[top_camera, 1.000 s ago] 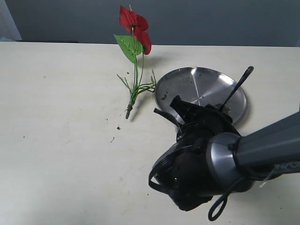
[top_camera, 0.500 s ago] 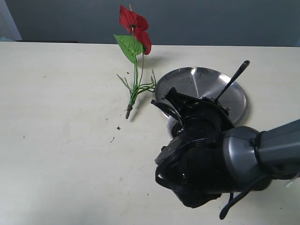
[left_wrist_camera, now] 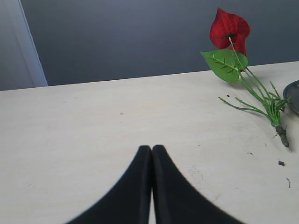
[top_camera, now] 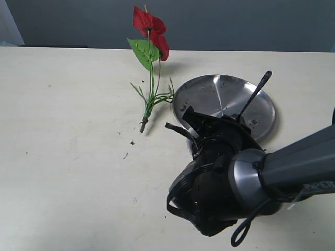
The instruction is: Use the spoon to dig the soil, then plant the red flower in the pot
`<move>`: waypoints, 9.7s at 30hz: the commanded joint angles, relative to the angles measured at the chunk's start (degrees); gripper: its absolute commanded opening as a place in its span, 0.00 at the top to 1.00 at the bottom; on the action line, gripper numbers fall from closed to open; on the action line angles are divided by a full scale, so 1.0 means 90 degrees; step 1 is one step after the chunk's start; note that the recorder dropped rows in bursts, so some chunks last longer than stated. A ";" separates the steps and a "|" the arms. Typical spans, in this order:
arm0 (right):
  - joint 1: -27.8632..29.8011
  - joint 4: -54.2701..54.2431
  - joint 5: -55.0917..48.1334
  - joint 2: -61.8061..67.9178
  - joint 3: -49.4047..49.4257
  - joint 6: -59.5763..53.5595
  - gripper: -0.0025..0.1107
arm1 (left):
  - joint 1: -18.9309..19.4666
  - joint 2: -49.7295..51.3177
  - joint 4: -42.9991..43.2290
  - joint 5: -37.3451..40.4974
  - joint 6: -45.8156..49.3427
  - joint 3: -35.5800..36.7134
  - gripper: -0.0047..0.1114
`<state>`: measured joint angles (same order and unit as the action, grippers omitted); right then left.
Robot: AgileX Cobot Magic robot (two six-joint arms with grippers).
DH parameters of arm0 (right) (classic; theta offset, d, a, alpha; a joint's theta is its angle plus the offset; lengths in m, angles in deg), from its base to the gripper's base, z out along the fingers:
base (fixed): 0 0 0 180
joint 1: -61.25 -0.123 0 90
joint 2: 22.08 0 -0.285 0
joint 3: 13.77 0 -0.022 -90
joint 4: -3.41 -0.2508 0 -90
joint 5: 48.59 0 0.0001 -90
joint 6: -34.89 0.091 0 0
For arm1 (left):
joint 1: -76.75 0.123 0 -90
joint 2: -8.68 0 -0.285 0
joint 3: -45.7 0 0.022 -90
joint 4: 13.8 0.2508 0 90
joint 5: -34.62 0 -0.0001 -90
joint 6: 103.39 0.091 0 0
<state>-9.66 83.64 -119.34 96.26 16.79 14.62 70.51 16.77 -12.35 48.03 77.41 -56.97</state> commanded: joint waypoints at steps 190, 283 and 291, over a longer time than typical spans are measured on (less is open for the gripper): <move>0.3723 -1.2242 0.5854 0.1586 -0.6540 0.0409 0.98 | -0.0018 -0.0034 -0.0007 -0.0015 -0.0024 -0.0013 0.96; 0.3612 -0.8775 1.5635 -0.1080 0.2169 0.0822 0.98 | -0.0018 -0.0034 -0.0007 -0.0015 -0.0024 -0.0013 0.96; 0.3612 -0.8695 1.5635 -0.1109 0.2874 0.0942 0.98 | -0.0018 -0.0034 -0.0007 -0.0015 -0.0024 -0.0013 0.96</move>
<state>22.68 4.50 23.53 86.40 40.85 22.29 70.51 16.77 -12.35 48.03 77.41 -56.97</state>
